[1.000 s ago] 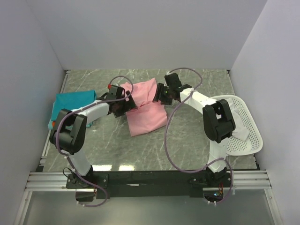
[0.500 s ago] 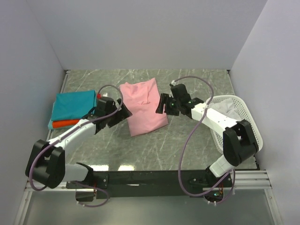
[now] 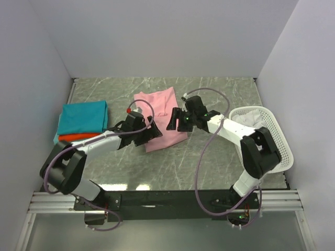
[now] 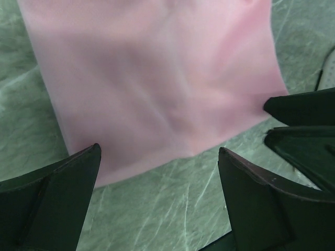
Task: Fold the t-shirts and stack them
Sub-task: Fold the tshirt
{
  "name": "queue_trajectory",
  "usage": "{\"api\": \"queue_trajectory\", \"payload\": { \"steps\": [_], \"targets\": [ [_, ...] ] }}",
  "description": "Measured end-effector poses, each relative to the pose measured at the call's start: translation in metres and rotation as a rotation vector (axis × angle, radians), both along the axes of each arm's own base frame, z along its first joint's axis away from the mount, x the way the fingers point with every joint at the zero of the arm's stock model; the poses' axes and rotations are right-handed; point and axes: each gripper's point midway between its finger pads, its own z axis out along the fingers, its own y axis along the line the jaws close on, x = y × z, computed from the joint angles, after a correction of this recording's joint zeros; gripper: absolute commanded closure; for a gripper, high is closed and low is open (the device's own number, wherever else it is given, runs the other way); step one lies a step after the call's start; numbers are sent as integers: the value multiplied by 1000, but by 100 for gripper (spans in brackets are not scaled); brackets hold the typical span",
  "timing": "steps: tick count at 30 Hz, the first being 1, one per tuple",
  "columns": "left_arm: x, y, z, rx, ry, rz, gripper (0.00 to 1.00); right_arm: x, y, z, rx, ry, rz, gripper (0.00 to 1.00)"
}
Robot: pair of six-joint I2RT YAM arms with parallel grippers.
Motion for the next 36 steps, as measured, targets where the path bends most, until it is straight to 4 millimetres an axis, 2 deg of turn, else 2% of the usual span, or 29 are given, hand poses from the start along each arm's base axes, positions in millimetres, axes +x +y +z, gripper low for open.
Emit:
{"api": "queue_trajectory", "payload": {
  "steps": [6,8,16,22,27,29,33,36],
  "targets": [
    [-2,-10,-36,4,92,-35,1,-3,2,-49,-44,116,0,27],
    [-1,-13,-35,-14,90,-39,1,-4,0,-58,-59,135,-5,27],
    [-8,-9,-35,-46,62,-26,0,-4,-17,-76,-73,161,-46,27],
    [-16,-2,-32,-35,64,-18,1,-1,-16,-75,-40,154,-52,27],
    [-25,6,-26,6,65,-2,1,-4,-23,-65,-64,137,-66,26],
    [-30,6,-19,17,51,-5,0,-6,-29,-47,-68,105,-78,25],
    [-38,7,1,13,12,-2,1,-6,-41,3,-48,-25,-123,25],
    [-38,15,7,13,-10,39,3,-12,-55,22,-49,-88,-178,25]
  ]
}}
